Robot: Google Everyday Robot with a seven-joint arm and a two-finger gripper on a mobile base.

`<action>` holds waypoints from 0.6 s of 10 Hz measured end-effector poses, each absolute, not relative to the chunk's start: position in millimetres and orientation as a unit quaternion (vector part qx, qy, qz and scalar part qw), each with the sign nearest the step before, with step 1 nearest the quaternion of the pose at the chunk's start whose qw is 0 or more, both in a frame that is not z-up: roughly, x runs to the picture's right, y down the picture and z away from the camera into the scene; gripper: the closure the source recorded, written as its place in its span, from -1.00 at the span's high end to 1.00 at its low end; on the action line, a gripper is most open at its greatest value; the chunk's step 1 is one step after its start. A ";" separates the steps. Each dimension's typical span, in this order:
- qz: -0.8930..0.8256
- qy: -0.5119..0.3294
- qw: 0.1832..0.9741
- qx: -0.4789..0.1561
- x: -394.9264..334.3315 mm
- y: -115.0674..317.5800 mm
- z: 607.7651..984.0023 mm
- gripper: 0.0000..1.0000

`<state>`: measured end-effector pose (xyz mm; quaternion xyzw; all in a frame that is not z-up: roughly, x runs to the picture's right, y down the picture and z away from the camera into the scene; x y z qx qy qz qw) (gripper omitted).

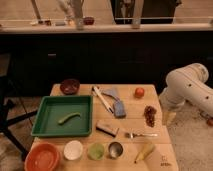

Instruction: Place sponge in purple bowl

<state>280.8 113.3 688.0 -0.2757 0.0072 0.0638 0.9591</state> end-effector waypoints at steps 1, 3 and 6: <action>0.110 -0.004 0.956 -0.272 277.6 117.4 692.3 0.60; 0.171 -0.040 0.950 -0.257 267.1 125.4 699.5 0.60; 0.186 -0.088 0.953 -0.223 252.9 136.9 709.8 0.60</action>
